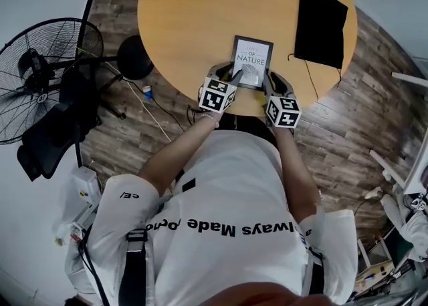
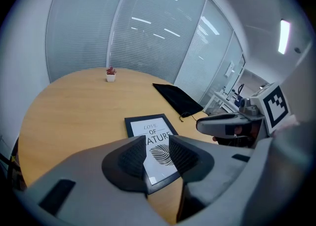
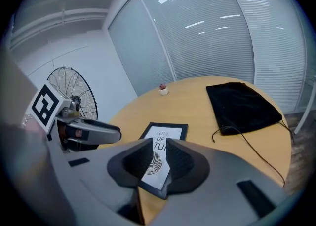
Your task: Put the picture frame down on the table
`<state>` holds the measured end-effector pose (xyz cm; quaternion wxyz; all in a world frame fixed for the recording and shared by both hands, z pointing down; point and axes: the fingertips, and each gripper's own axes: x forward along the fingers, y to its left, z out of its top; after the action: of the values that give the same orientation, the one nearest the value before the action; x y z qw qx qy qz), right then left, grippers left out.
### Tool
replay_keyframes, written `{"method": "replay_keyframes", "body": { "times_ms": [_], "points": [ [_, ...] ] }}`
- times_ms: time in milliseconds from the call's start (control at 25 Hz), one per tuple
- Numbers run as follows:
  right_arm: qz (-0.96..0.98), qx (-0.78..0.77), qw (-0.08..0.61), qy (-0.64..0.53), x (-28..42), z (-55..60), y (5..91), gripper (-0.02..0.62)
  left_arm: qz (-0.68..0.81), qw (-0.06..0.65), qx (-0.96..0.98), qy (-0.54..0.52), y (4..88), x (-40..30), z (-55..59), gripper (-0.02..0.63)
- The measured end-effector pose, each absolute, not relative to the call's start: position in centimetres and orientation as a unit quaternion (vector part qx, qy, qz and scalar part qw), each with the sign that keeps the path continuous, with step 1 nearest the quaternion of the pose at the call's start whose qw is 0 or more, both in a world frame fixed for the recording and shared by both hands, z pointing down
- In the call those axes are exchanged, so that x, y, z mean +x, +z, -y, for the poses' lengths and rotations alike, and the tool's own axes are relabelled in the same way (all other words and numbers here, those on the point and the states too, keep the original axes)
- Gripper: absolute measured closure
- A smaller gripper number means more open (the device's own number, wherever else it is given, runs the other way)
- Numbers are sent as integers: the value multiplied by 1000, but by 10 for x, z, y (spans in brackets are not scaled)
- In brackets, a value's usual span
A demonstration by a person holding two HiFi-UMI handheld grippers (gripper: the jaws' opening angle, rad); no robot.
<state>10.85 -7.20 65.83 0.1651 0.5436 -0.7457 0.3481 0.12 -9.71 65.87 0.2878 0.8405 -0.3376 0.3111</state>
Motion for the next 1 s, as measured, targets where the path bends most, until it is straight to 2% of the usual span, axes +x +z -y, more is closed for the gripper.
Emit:
{"method": "replay_keyframes", "body": {
  "times_ms": [240,600,1000],
  "points": [
    [771,532,160,313,106,81,623,512,327,289,859,266,622,8,102,476],
    [803,514,145,265,97,94,562,531,323,254,885,220,570,10,114,522],
    [820,507,99,246,94,103,495,543,329,231,902,161,506,8,123,558]
  ]
}}
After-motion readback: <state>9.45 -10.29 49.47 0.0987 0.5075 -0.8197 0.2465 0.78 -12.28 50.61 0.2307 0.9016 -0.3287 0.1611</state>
